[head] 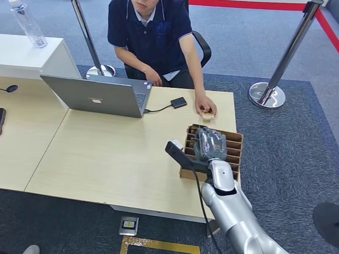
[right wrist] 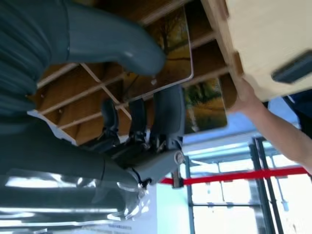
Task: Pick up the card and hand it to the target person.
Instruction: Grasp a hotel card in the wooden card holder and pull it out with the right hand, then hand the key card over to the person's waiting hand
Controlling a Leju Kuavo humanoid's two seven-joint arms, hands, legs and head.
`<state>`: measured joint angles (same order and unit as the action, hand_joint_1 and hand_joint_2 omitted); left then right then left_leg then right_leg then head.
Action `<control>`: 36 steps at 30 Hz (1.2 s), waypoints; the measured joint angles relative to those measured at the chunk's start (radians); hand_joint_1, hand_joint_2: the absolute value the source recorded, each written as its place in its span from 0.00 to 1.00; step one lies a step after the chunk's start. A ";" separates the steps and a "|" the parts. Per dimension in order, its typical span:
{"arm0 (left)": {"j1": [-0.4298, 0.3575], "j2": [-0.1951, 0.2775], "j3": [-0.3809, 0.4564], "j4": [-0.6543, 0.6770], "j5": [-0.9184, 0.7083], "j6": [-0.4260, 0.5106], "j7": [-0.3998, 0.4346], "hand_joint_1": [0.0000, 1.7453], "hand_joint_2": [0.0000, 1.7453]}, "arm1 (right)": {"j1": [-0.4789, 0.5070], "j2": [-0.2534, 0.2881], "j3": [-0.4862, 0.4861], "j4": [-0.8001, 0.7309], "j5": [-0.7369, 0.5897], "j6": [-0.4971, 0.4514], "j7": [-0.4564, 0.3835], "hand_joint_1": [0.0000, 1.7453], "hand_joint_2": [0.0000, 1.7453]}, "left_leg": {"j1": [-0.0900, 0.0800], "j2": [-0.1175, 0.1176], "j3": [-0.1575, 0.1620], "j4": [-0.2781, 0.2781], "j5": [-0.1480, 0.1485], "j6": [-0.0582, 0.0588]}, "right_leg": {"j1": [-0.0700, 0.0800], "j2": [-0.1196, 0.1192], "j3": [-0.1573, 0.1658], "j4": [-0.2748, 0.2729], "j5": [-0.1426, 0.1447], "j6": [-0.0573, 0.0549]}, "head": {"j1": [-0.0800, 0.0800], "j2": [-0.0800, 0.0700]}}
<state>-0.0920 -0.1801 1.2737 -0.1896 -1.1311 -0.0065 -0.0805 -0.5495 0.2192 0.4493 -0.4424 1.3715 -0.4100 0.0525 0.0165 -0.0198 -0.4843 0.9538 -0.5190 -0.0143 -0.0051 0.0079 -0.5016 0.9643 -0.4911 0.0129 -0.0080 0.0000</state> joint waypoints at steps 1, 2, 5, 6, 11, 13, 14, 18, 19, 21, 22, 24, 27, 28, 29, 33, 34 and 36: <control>0.000 0.000 0.000 0.000 0.000 0.000 0.000 0.00 0.00 | 0.000 0.000 -0.001 0.000 0.000 -0.001 0.000 0.87 1.00 | 0.000 0.000 0.000 0.000 0.000 0.000 | 0.000 0.000 0.000 0.000 0.000 0.000 | 0.000 0.000; 0.000 0.000 0.000 0.000 0.000 0.000 0.000 0.00 0.00 | 0.000 0.000 -0.002 0.000 0.001 -0.001 0.000 0.94 1.00 | 0.000 0.000 0.000 0.000 0.000 0.000 | 0.000 0.000 0.000 0.000 0.000 0.000 | 0.000 0.000; 0.000 0.000 0.000 0.000 0.000 0.001 0.000 0.00 0.00 | 0.001 0.000 -0.004 -0.002 0.005 -0.006 -0.007 1.00 1.00 | 0.000 0.000 0.000 0.000 0.000 0.000 | 0.000 0.000 0.000 0.000 0.000 -0.001 | 0.000 0.000; 0.000 0.000 0.000 0.000 0.000 0.001 0.000 0.00 0.00 | 0.002 0.000 -0.004 -0.004 0.006 -0.009 -0.011 1.00 1.00 | 0.000 0.000 0.000 0.000 0.000 0.000 | 0.000 0.000 0.000 0.000 0.000 -0.001 | 0.000 0.000; 0.000 0.000 0.001 0.000 0.000 0.002 0.000 0.00 0.00 | 0.007 -0.001 -0.009 -0.017 0.008 -0.017 -0.030 1.00 1.00 | 0.000 0.000 0.000 0.000 0.000 0.000 | 0.000 0.000 0.000 0.000 0.000 -0.001 | 0.000 0.000; 0.000 0.000 0.001 0.000 0.001 0.002 -0.001 0.00 0.00 | 0.013 -0.001 -0.012 -0.027 0.008 -0.017 -0.042 1.00 1.00 | 0.000 0.000 0.000 0.000 0.000 0.000 | 0.000 0.000 0.000 0.000 0.000 -0.001 | 0.000 0.000; 0.000 0.000 0.002 0.000 0.002 0.002 -0.002 0.00 0.00 | 0.018 -0.002 -0.012 -0.035 0.008 -0.017 -0.050 1.00 1.00 | 0.000 0.000 0.000 0.000 0.000 0.000 | 0.000 0.000 0.000 0.000 0.000 -0.001 | 0.000 0.000; 0.000 0.000 0.004 0.000 0.004 0.002 -0.005 0.00 0.00 | 0.046 -0.006 -0.013 -0.091 0.008 -0.004 -0.082 1.00 1.00 | 0.000 0.000 0.000 0.000 0.000 0.000 | 0.000 0.000 0.000 0.000 0.000 -0.001 | 0.000 0.000; 0.000 0.000 0.005 0.000 0.006 0.002 -0.006 0.00 0.00 | 0.057 -0.008 -0.013 -0.113 0.008 0.003 -0.089 1.00 1.00 | 0.000 0.000 0.000 0.000 0.000 0.000 | 0.000 0.000 0.000 0.000 0.000 -0.001 | 0.000 0.000; 0.001 0.000 0.007 0.000 0.008 0.001 -0.010 0.00 0.00 | 0.083 -0.014 -0.012 -0.174 0.004 0.025 -0.105 1.00 1.00 | 0.000 0.000 0.000 0.000 0.000 0.000 | 0.000 0.000 -0.001 0.000 0.000 -0.001 | 0.000 0.000; 0.001 0.000 0.008 0.000 0.009 0.001 -0.013 0.00 0.00 | 0.098 -0.019 -0.012 -0.211 -0.002 0.039 -0.114 1.00 1.00 | 0.000 0.000 0.000 0.000 0.000 0.000 | 0.000 0.000 -0.001 0.000 0.000 -0.001 | 0.000 0.000; 0.002 0.000 0.011 0.000 0.011 0.000 -0.017 0.00 0.00 | 0.127 -0.031 -0.009 -0.300 -0.022 0.074 -0.133 1.00 1.00 | 0.000 0.000 0.000 0.000 0.000 0.000 | 0.000 0.000 -0.001 0.000 0.000 -0.001 | 0.000 0.000; 0.002 0.000 0.016 0.000 0.014 0.000 -0.021 0.00 0.00 | 0.161 -0.054 0.000 -0.438 -0.052 0.117 -0.153 1.00 1.00 | 0.000 0.000 0.000 0.000 0.000 0.000 | 0.000 0.000 -0.001 0.000 0.000 -0.001 | 0.000 0.000; 0.002 0.000 0.018 0.000 0.014 -0.001 -0.022 0.00 0.00 | 0.168 -0.062 0.005 -0.481 -0.061 0.128 -0.158 1.00 1.00 | 0.000 0.000 0.000 0.000 0.000 0.000 | 0.000 0.000 -0.001 0.000 0.000 -0.001 | 0.000 0.000; 0.002 -0.001 0.020 0.000 0.015 -0.001 -0.022 0.00 0.00 | 0.172 -0.069 0.009 -0.523 -0.070 0.138 -0.161 1.00 1.00 | 0.000 0.000 0.000 0.000 0.000 0.000 | 0.000 0.000 -0.001 0.000 0.000 -0.001 | 0.000 0.000; 0.002 -0.001 0.024 0.000 0.018 -0.002 -0.023 0.00 0.00 | 0.174 -0.090 0.029 -0.659 -0.087 0.163 -0.163 1.00 1.00 | 0.000 0.000 0.000 0.000 0.000 0.000 | 0.000 0.000 0.000 0.000 0.001 -0.001 | 0.000 0.000; 0.002 -0.001 0.025 0.000 0.018 -0.002 -0.023 0.00 0.00 | 0.174 -0.094 0.033 -0.684 -0.089 0.167 -0.163 1.00 1.00 | 0.000 0.000 0.000 0.000 0.000 0.000 | 0.000 0.000 0.000 0.000 0.001 -0.001 | 0.000 0.000; 0.002 -0.002 0.025 0.000 0.018 -0.002 -0.023 0.00 0.00 | 0.173 -0.099 0.040 -0.723 -0.089 0.169 -0.161 1.00 1.00 | 0.000 0.000 0.000 0.000 0.000 0.000 | 0.000 0.000 0.000 0.000 0.001 -0.001 | 0.000 0.000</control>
<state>-0.0904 -0.1821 1.2985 -0.1892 -1.1128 -0.0084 -0.1038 -0.3762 0.1200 0.4892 -1.1657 1.2823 -0.2405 -0.1083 0.0165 -0.0197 -0.4844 0.9542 -0.5187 -0.0144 -0.0050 0.0079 -0.5019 0.9646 -0.4905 0.0123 -0.0080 0.0000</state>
